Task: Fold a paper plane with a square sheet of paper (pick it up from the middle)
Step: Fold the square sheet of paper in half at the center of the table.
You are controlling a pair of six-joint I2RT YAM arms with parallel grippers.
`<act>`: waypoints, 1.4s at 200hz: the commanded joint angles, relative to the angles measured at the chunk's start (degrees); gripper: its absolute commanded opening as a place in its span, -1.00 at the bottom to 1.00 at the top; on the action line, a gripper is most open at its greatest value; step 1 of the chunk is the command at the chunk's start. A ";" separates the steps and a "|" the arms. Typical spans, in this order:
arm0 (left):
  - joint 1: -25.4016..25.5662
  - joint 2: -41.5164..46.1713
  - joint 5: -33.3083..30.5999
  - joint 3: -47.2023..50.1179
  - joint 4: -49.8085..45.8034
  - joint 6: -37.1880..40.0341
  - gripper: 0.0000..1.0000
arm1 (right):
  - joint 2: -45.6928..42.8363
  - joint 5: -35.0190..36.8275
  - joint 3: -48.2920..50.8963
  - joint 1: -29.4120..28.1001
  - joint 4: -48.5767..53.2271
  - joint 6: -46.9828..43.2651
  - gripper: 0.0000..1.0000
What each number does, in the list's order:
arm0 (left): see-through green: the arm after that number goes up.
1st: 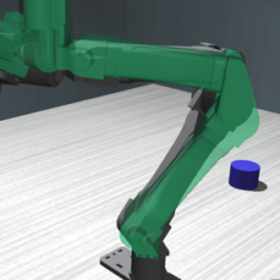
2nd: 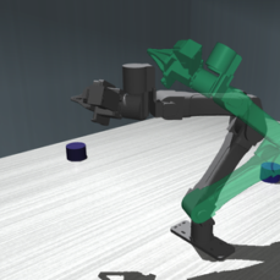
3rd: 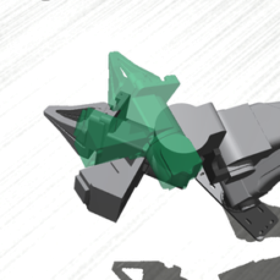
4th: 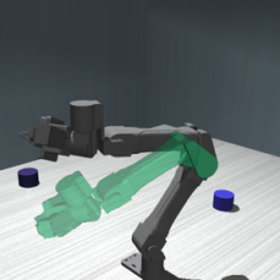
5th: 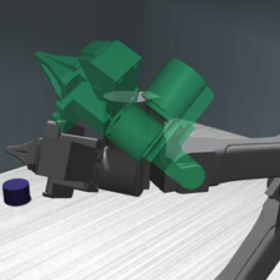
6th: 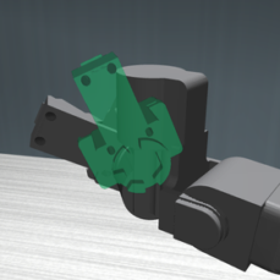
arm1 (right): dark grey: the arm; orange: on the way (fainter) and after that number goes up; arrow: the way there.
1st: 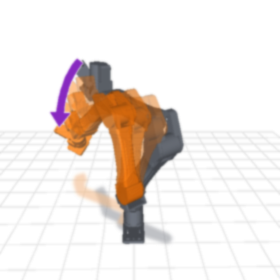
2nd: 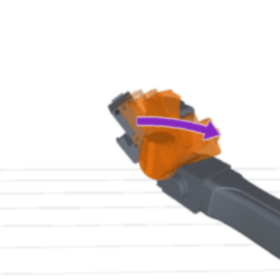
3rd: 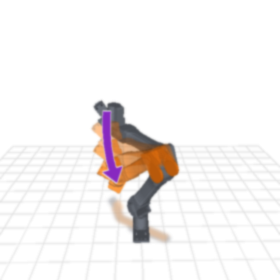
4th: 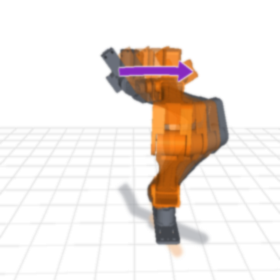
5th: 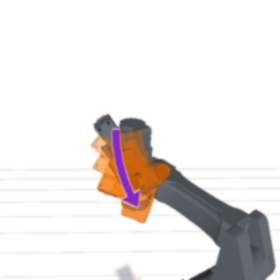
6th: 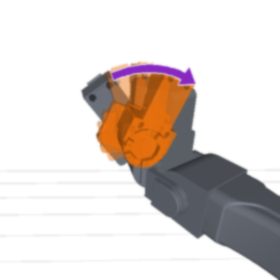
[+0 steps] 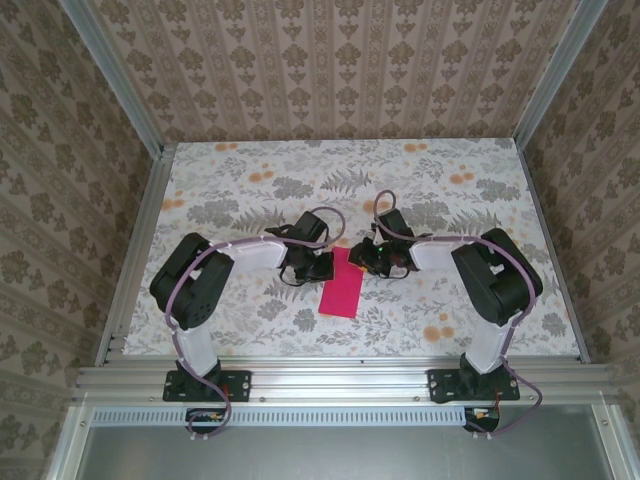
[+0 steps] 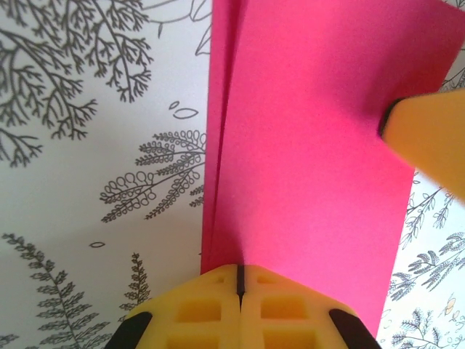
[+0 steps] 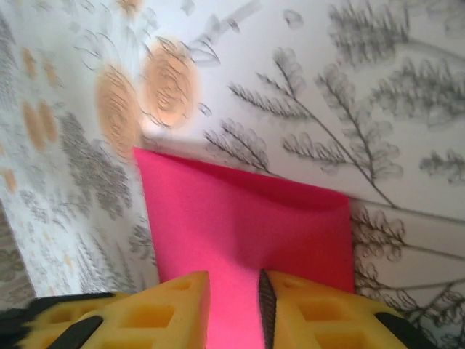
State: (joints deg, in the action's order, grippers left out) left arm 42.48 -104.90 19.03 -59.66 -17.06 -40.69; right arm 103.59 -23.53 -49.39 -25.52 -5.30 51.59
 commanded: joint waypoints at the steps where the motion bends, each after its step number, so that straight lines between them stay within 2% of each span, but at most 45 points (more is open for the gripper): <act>1: 0.68 -0.75 -2.06 1.16 -4.85 1.32 -1.00 | 2.40 1.71 1.83 -0.32 0.41 2.03 -0.45; 47: 0.68 -0.05 -2.67 2.00 -5.09 1.33 -1.00 | -2.87 2.54 -4.30 -0.32 8.07 -1.17 -0.44; 73: 0.66 -0.21 -2.50 1.74 -4.94 1.25 -1.00 | -1.98 3.16 -7.52 -0.24 10.96 -3.14 -0.44; 130: 0.65 -0.30 -2.42 1.37 -5.01 1.40 -1.00 | 5.06 4.93 -7.40 0.29 10.32 -2.58 -0.44; 212: 0.67 -0.03 -2.50 1.31 -5.34 1.43 -1.00 | 0.14 1.26 -10.82 2.84 12.01 -3.83 -0.44; 280: 0.76 0.13 -2.49 1.09 -5.44 1.40 -1.00 | 6.80 1.88 -8.49 3.46 11.65 -3.35 -0.44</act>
State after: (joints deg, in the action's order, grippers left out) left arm 42.72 -104.77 18.41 -59.66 -17.17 -40.66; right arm 107.20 -21.47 -59.13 -21.91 4.97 48.12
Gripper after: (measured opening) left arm 0.051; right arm 0.282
